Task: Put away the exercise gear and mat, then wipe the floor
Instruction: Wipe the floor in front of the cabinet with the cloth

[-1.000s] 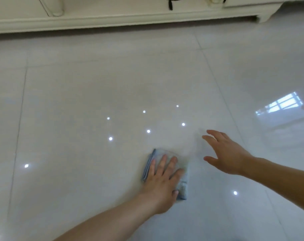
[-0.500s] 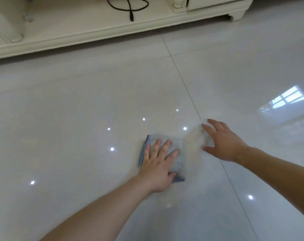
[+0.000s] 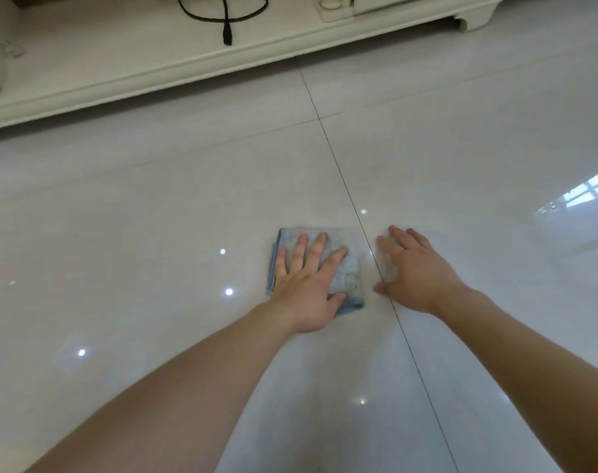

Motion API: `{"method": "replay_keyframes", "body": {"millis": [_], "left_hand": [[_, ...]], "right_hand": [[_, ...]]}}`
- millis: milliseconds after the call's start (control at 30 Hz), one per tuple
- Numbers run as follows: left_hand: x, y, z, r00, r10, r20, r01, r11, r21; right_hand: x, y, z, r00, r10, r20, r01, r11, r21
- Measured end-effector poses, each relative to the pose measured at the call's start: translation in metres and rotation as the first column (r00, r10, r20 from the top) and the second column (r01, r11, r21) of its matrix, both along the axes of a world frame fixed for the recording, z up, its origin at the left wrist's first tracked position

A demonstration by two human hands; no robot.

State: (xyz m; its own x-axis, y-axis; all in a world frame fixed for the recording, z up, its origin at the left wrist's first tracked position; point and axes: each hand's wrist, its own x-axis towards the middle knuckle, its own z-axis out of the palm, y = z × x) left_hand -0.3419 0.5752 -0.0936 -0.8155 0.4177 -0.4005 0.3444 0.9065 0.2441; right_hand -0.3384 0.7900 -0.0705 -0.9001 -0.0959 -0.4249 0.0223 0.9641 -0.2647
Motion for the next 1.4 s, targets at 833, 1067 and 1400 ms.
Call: {"method": "replay_keyframes", "body": {"millis": [833,1067,1400], "left_hand": [[-0.034,0.000,0.017,0.975,-0.166,0.150,0.163,0.986,0.031],[-0.032,0.001,0.017,0.979,-0.123,0.161,0.122,0.992,0.017],[-0.025,0.014,0.018,0.995,0.021,0.094,-0.015,0.998,-0.063]], "right_hand": [[-0.025,-0.008,0.032,0.976,0.127,0.177,-0.154,0.977,0.148],[-0.028,-0.011,0.023,0.952,0.273,0.140,-0.300,0.926,0.231],[-0.034,0.004,0.016,0.897,0.427,0.114,-0.442,0.862,0.250]]}}
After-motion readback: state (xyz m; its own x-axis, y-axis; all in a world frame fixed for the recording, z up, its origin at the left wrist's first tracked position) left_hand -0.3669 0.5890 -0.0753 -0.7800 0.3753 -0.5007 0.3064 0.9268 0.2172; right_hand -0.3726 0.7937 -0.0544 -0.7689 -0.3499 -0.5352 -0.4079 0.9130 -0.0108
